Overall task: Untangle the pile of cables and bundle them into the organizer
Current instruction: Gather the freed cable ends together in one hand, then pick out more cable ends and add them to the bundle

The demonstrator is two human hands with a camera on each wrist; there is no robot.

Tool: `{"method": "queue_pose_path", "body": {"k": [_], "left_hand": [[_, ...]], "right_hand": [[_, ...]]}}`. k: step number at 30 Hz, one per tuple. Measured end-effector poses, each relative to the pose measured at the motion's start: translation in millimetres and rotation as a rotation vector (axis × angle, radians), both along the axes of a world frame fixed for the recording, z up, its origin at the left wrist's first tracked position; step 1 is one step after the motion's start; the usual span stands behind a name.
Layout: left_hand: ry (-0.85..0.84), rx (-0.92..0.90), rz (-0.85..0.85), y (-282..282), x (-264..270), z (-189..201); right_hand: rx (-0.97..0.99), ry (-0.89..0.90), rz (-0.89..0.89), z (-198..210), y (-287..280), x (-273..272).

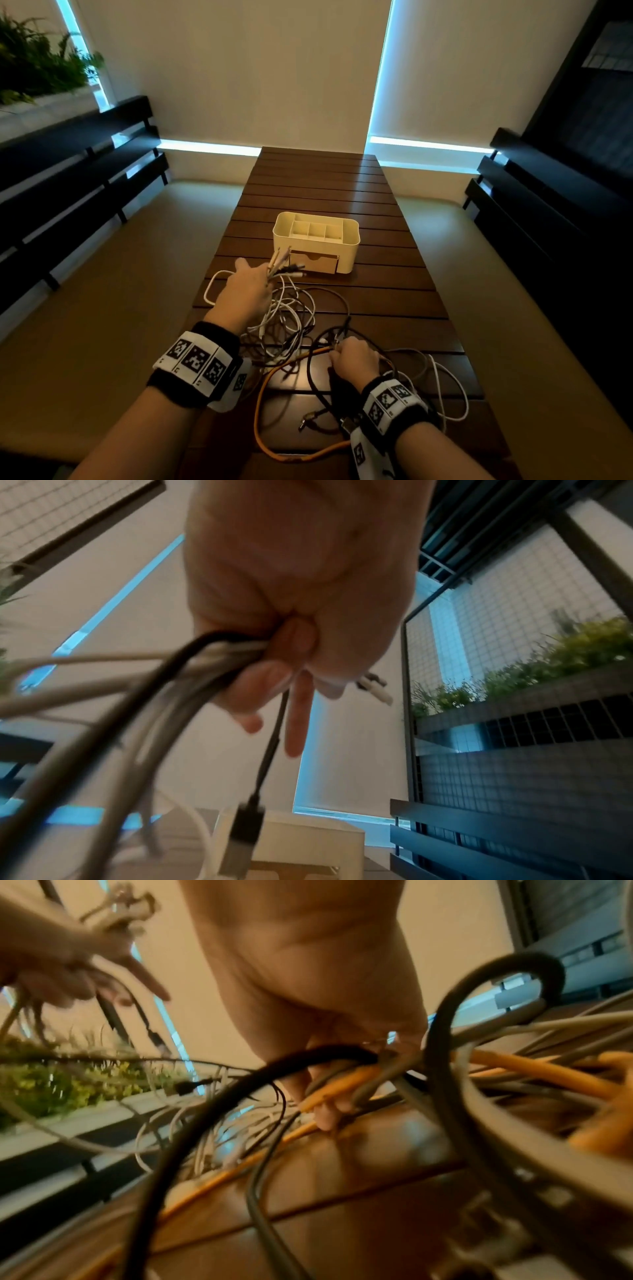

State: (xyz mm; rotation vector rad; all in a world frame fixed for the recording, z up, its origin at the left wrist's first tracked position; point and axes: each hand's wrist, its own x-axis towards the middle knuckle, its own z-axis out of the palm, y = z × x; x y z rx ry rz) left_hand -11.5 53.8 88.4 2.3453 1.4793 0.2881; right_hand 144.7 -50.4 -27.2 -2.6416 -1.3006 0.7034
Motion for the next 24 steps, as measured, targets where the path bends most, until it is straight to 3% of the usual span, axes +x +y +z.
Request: {"method": "queue_pose_path", "body": {"k": [3, 5, 8, 11, 13, 15, 17, 19, 24], "left_hand": [[0.18, 0.052, -0.081, 0.8, 0.4, -1.1], [0.16, 0.053, -0.066, 0.1, 2.6, -2.7], [-0.046, -0.04, -0.008, 1.7, 5.0, -4.6], [-0.48, -0.316, 0.024, 0.7, 6.3, -8.3], [-0.677, -0.372, 0.082, -5.1, 10.6, -10.0], [-0.836, -0.317, 0.147, -10.0, 17.5, -12.6], [-0.899, -0.25, 0.183, -15.2, 24.4, -12.2], [-0.918, -0.222, 0.208, -19.1, 31.1, -14.9], [-1.003, -0.377, 0.2, -29.1, 43.1, -16.4]], "right_hand": [[0.101, 0.162, -0.026, 13.5, -1.0, 6.8], [0.096, 0.172, 0.001, 26.8, -2.2, 10.1], [0.124, 0.12, -0.029, 46.2, -4.8, 16.0], [0.239, 0.112, -0.072, 67.4, -8.7, 22.6], [0.411, 0.24, -0.168, 79.5, -8.9, 27.6], [0.576, 0.432, -0.221, 91.2, -10.5, 29.2], [0.692, 0.58, -0.173, 101.0, -13.4, 26.9], [0.789, 0.62, -0.097, 109.9, -16.5, 20.1], [1.045, 0.812, -0.139, 120.7, -18.7, 1.2]]}}
